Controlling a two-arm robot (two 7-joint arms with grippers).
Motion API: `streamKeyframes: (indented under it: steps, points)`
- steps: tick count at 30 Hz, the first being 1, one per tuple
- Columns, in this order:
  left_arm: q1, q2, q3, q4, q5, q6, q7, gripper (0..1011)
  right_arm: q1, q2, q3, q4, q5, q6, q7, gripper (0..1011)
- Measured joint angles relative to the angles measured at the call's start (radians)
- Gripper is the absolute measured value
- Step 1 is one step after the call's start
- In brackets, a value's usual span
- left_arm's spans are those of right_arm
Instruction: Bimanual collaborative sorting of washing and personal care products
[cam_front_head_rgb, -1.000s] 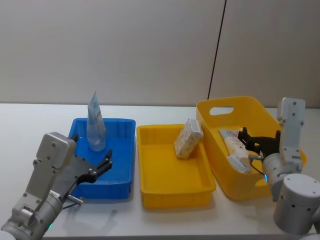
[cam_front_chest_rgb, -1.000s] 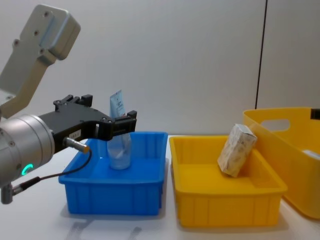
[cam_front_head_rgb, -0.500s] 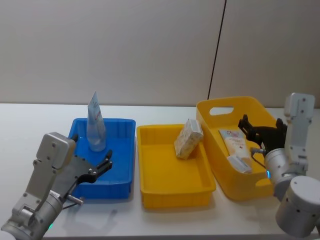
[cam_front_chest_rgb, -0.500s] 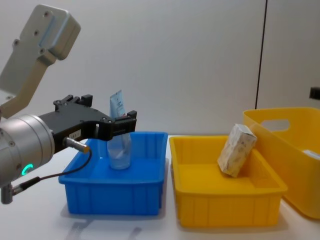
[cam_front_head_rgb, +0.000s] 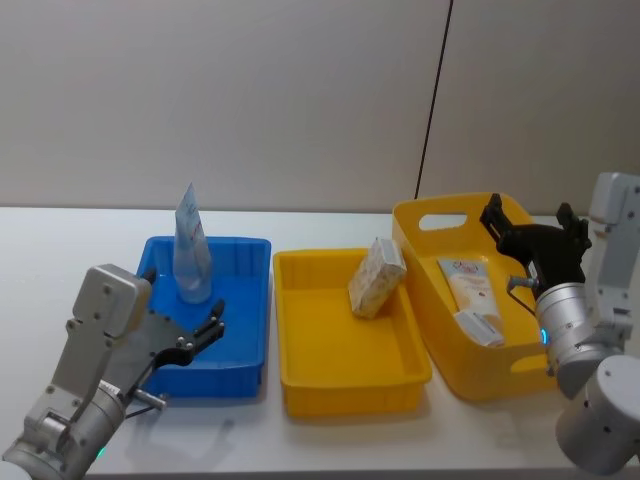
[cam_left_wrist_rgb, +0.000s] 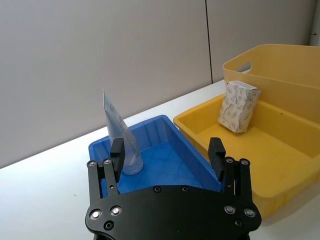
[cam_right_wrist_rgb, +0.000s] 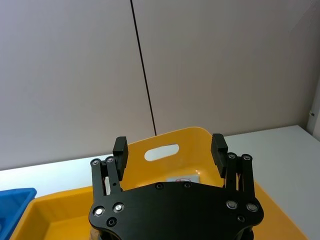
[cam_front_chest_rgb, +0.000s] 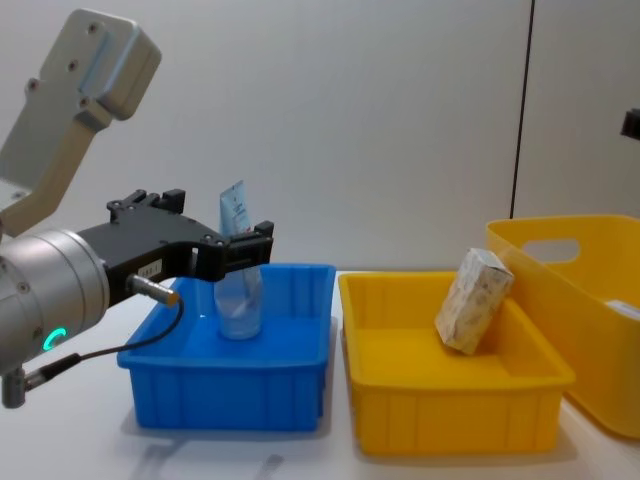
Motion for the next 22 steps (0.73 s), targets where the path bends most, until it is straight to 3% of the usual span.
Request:
streamKeyframes:
  steps: [9, 22]
  points:
    - [0.0, 0.0, 0.0, 0.0, 0.0, 0.0, 0.0, 1001, -0.025, 0.027, -0.018, -0.02, 0.015, -0.004, 0.012, 1004]
    - [0.0, 0.0, 0.0, 0.0, 0.0, 0.0, 0.0, 1001, -0.139, 0.15, -0.104, -0.108, 0.081, -0.034, 0.064, 1004]
